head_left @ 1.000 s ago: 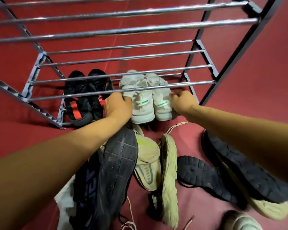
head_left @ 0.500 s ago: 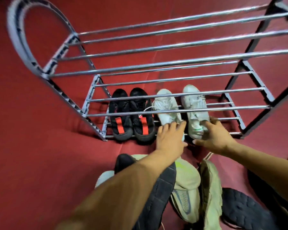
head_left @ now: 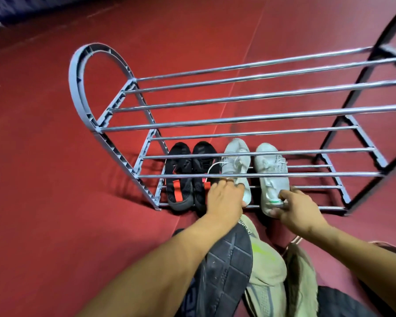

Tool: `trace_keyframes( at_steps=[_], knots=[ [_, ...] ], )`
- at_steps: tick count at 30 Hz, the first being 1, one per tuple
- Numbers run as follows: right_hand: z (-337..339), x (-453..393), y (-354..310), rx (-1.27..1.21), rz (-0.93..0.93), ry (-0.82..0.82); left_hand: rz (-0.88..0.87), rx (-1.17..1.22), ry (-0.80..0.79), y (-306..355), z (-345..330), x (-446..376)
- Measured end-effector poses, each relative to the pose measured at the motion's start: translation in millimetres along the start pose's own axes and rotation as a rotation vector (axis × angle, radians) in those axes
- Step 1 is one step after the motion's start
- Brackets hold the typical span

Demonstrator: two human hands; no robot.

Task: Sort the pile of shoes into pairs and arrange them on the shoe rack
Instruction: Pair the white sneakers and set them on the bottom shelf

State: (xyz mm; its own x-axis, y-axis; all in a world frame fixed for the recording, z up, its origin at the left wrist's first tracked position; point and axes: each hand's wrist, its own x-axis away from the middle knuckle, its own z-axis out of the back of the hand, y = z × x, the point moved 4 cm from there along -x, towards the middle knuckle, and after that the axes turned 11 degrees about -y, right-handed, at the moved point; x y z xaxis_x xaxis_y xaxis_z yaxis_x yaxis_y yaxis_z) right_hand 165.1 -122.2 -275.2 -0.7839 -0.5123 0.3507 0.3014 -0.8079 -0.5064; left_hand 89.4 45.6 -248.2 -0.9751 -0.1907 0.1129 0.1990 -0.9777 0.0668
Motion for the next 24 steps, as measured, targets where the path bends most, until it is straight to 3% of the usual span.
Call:
trace_keyframes(
  at_steps=[4,7,9,12,17,20,24],
  knots=[
    [-5.0,3.0,-14.0,-0.034,0.020,0.002,-0.036,-0.083,-0.161,8.7,-14.8,-4.6],
    [-6.8,3.8,-17.3,-0.057,0.029,-0.005,-0.068,0.118,-0.179,-1.2,-26.9,2.1],
    [-6.0,4.8,-14.8,-0.067,0.031,-0.008,-0.071,0.166,-0.127,-16.9,-24.4,11.4],
    [-5.3,6.7,-10.4,-0.085,0.020,-0.013,-0.063,-0.011,0.042,-50.9,-14.6,26.5],
    [-12.2,8.5,-16.1,-0.094,0.031,0.005,0.072,-0.203,0.074,-107.0,-16.7,40.7],
    [-15.5,8.7,-20.5,-0.084,0.038,0.014,0.192,-0.126,0.122,-119.2,-2.6,37.6],
    [-19.2,8.2,-16.8,-0.071,0.031,0.021,-0.118,-0.122,-0.063,-77.9,-22.7,42.4]
  ],
)
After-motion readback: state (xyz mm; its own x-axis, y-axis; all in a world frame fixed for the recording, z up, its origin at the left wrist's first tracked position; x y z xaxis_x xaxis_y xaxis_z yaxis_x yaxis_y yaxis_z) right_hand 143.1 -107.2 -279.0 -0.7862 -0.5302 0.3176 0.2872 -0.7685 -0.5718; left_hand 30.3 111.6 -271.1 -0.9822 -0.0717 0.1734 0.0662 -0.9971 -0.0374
